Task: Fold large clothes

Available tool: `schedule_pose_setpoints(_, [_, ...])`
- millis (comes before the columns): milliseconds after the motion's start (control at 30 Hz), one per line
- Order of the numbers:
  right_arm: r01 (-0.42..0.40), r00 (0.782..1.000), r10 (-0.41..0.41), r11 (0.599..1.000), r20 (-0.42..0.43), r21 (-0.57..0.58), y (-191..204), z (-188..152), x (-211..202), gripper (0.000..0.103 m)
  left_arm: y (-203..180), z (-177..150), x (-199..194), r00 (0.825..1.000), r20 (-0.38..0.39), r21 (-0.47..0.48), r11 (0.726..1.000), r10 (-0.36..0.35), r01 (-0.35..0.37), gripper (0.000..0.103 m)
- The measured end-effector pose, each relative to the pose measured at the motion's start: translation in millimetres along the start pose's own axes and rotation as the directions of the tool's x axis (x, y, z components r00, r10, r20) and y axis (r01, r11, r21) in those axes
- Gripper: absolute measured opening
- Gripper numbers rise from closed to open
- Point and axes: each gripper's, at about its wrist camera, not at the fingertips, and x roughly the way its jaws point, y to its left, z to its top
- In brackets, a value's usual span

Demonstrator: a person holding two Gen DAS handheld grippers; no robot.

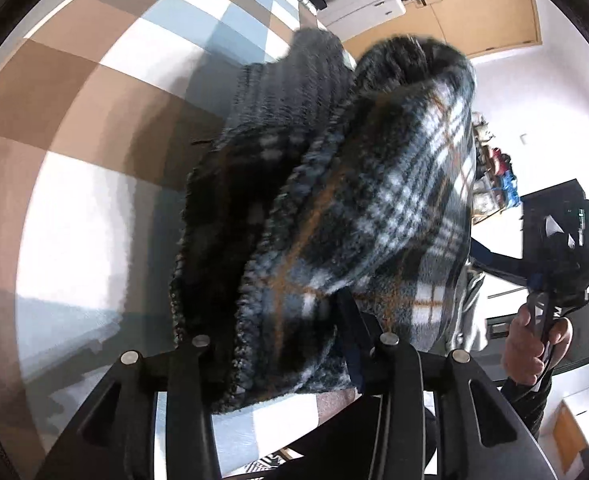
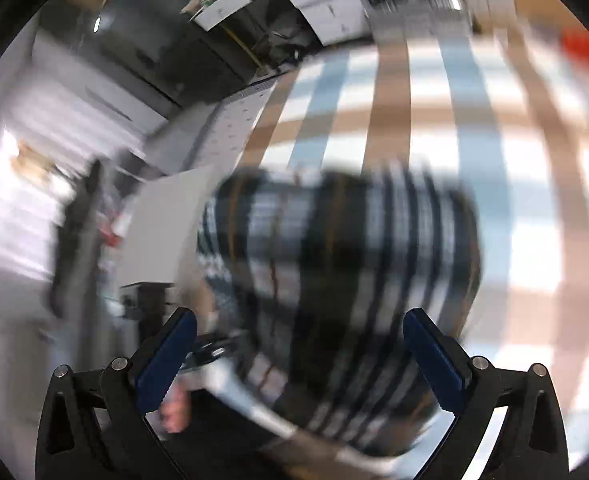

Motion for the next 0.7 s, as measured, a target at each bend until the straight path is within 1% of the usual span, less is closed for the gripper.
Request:
schedule_pose_setpoints(33, [-0.048,0.998,0.047,0.998,0.03,0.028,-12,-4,0,0.103,-6,-1,-1,1.0,0.005,0.021,1.0,0.023,-0.023,0.035])
schedule_pose_setpoints(67, [-0.098,0.994,0.095,0.994,0.061,0.048,-21,-6,-1,0.103,-8,-1,-5,0.999,0.009,0.016,0.999,0.032,-0.032,0.035])
schedule_pose_setpoints(100, [-0.174,0.982,0.167,0.981,0.094,0.083,-32,-7,-1,0.103,-9,3,-8,1.0,0.005,-0.004,1.0,0.023,-0.023,0.034])
schedule_pose_setpoints(133, [-0.224,0.971,0.211,0.968,0.114,0.11,-40,-7,-1,0.103,-11,4,-15,1.0,0.005,-0.026,1.0,0.011,-0.011,0.034])
schedule_pose_setpoints(167, [-0.286,0.954,0.267,0.947,0.137,0.144,-52,-8,2,0.103,-13,4,-25,1.0,0.022,-0.052,0.999,0.004,-0.003,0.034])
schedule_pose_setpoints(200, [-0.337,0.937,0.313,0.927,0.156,0.163,-60,-9,5,0.103,-16,4,-29,0.999,0.039,-0.06,0.998,0.012,-0.01,0.034])
schedule_pose_setpoints(267, [-0.387,0.915,0.359,0.91,0.181,0.151,-66,-12,6,0.103,-32,6,-61,0.99,0.124,-0.012,0.998,0.059,-0.058,0.034])
schedule_pose_setpoints(333, [-0.415,0.899,0.386,0.902,0.208,0.118,-68,-17,6,0.103,-57,9,-89,0.973,0.211,0.06,0.992,0.098,-0.113,0.034])
schedule_pose_setpoints(367, [-0.426,0.892,0.397,0.899,0.217,0.102,-69,-18,7,0.103,-73,10,-100,0.964,0.249,0.103,0.987,0.094,-0.123,0.034])
schedule_pose_setpoints(400, [-0.433,0.886,0.406,0.897,0.224,0.089,-70,-20,8,0.103,-82,13,-104,0.96,0.268,0.133,0.984,0.078,-0.117,0.034])
schedule_pose_setpoints(433, [-0.449,0.876,0.421,0.89,0.234,0.08,-71,-22,10,0.103,-99,16,-108,0.96,0.277,0.18,0.98,0.036,-0.088,0.035])
schedule_pose_setpoints(467, [-0.464,0.867,0.435,0.883,0.242,0.075,-73,-24,12,0.103,-114,21,-105,0.966,0.258,0.218,0.975,-0.016,-0.042,0.035])
schedule_pose_setpoints(500, [-0.484,0.855,0.454,0.873,0.251,0.07,-75,-25,13,0.103,-110,26,-107,0.97,0.24,0.234,0.972,-0.042,-0.016,0.042])
schedule_pose_setpoints(533, [-0.511,0.837,0.48,0.857,0.262,0.066,-80,-25,14,0.103,-122,32,-93,0.975,0.213,0.251,0.968,-0.062,0.006,0.047])
schedule_pose_setpoints(600, [-0.55,0.814,0.515,0.833,0.268,0.069,-86,-30,13,0.103,-126,45,-66,0.985,0.166,0.265,0.964,-0.052,0.006,0.048])
schedule_pose_setpoints(633, [-0.564,0.806,0.53,0.822,0.264,0.074,-89,-30,13,0.103,-127,55,-45,0.989,0.146,0.262,0.965,-0.036,-0.004,0.048])
schedule_pose_setpoints(667, [-0.577,0.799,0.542,0.813,0.26,0.079,-92,-30,14,0.103,-125,63,-31,0.991,0.135,0.253,0.967,-0.022,-0.013,0.048])
schedule_pose_setpoints(700, [-0.589,0.792,0.554,0.804,0.256,0.082,-94,-31,14,0.103,-115,69,-24,0.991,0.131,0.233,0.972,-0.008,-0.023,0.048])
